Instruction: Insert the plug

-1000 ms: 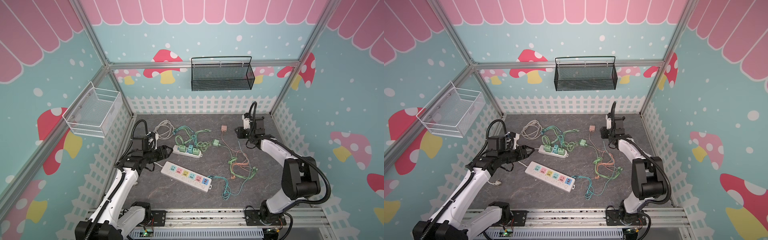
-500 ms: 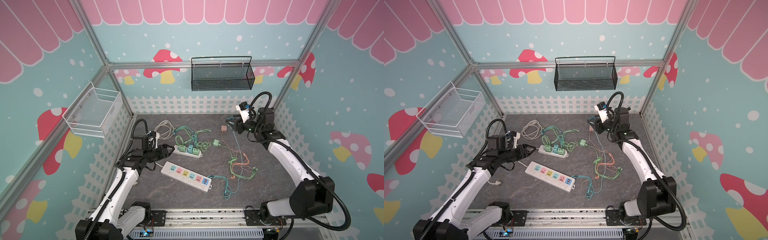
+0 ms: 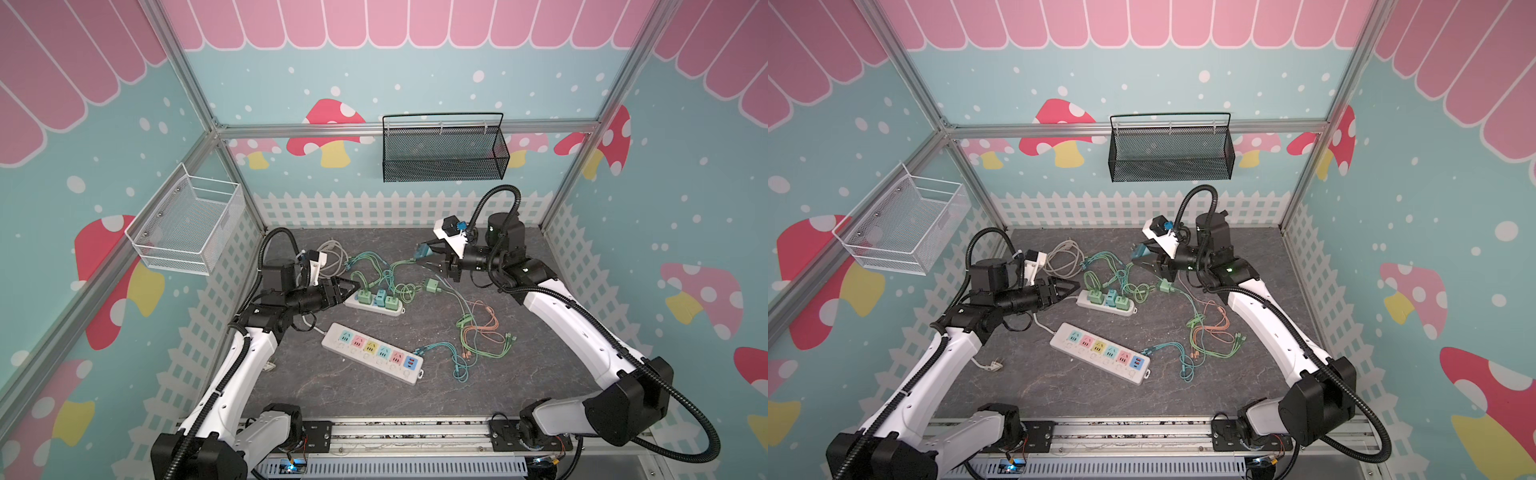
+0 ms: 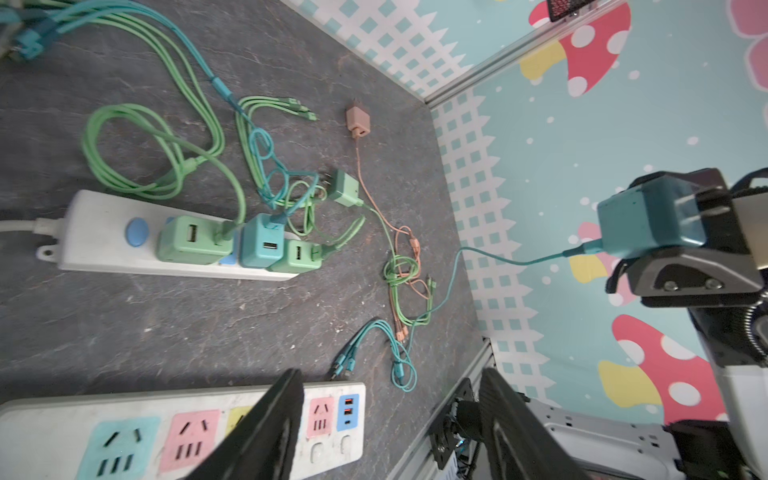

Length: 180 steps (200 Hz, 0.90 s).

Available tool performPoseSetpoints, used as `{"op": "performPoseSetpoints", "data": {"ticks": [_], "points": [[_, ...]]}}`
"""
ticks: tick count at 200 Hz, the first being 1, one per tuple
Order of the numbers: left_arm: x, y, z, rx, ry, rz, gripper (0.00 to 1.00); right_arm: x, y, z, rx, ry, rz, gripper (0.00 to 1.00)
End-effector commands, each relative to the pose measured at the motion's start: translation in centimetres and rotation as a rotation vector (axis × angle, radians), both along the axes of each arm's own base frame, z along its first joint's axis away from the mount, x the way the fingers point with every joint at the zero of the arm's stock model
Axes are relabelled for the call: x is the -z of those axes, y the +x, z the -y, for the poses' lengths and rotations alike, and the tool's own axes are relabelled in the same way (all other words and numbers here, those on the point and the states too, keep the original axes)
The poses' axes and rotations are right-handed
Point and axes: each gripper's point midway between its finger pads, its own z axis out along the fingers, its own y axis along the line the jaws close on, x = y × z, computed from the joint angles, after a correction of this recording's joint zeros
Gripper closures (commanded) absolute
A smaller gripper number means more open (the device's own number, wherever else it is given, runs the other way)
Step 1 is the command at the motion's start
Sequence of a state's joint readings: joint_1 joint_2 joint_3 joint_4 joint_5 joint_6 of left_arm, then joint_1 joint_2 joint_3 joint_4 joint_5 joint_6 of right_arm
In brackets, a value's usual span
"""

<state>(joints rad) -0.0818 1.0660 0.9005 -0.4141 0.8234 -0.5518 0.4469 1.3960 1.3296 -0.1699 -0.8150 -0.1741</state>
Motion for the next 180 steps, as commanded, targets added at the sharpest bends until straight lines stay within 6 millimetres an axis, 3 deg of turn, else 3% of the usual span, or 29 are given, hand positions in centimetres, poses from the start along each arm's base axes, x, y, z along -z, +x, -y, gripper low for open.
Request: {"op": "performPoseSetpoints", "data": {"ticks": [1,85,131,180], "points": [[-3.6,-0.8,1.5,0.089,-0.085,0.079,0.31,-0.7,-1.4,-1.4,-0.087,-0.012,0.060,0.84],[-7.8,-3.3,4.7,0.178,-0.089,0.191,0.27,2.0,-4.5,-5.7,-0.197,-0.130,0.047,0.87],[-7.9,-3.4,6.0,0.207,-0.067,0.189,0.32,2.8,-5.5,-6.9,-0.222,-0.157,0.054,0.88],[-6.5,-3.4,7.1,0.235,-0.025,0.149,0.38,2.4,-6.3,-7.5,-0.242,-0.158,0.072,0.88]]}}
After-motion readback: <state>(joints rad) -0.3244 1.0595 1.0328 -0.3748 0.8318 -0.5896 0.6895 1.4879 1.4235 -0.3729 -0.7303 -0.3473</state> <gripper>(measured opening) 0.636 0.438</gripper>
